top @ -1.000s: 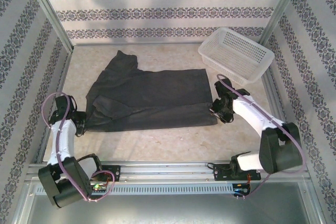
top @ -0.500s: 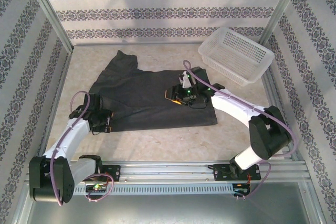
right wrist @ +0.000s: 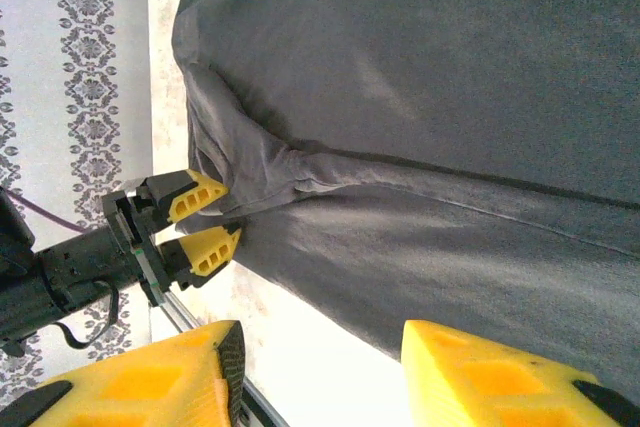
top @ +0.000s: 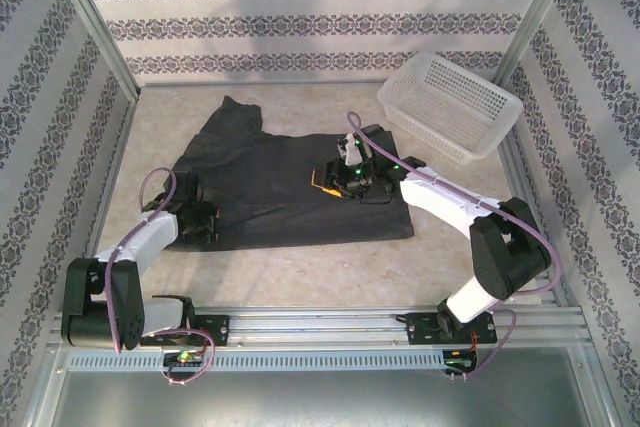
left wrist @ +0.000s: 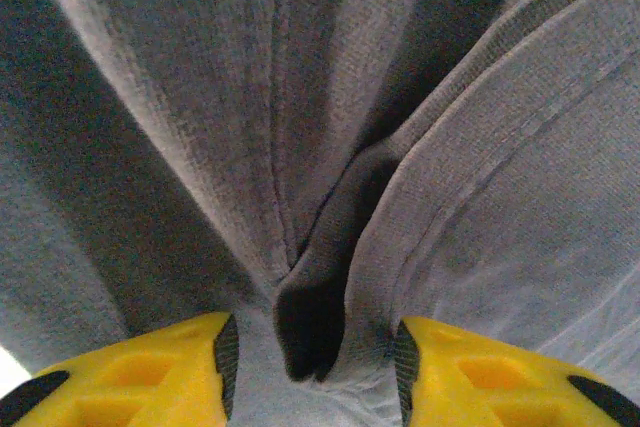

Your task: Fold and stack the t-shirts

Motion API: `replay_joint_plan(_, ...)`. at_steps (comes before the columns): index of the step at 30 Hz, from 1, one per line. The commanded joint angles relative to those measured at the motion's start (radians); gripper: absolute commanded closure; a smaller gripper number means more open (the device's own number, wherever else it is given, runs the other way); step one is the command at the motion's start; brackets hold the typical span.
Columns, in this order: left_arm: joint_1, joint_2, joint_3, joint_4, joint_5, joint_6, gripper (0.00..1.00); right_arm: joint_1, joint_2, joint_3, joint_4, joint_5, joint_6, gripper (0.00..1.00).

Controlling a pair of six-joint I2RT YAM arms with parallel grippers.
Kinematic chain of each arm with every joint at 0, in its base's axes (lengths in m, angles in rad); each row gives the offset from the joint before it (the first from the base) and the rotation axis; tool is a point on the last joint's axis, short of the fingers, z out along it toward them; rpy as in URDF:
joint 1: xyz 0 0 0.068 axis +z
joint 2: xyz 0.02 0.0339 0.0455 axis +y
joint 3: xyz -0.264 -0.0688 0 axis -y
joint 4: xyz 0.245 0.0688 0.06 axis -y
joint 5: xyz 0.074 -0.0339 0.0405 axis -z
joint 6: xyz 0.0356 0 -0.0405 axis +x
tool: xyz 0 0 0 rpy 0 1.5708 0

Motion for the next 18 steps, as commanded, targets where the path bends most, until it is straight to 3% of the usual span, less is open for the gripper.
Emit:
replay_joint_plan(1,-0.011,0.022,0.043,0.027,-0.014,-0.011,0.57,0.001,0.018,0.022,0.004,-0.016,-0.011,0.54)
replay_joint_plan(7,-0.013,0.061,0.084,0.018,-0.015,0.006,0.75,0.000,0.025,0.023,0.004,-0.009,-0.005,0.56)
replay_joint_plan(12,-0.013,0.116,0.128,0.016,-0.002,0.046,0.98,-0.008,0.027,0.033,-0.006,-0.002,-0.008,0.57)
replay_joint_plan(18,-0.030,0.281,0.353,-0.087,0.006,0.277,1.00,-0.029,0.012,0.033,-0.018,0.005,-0.005,0.58)
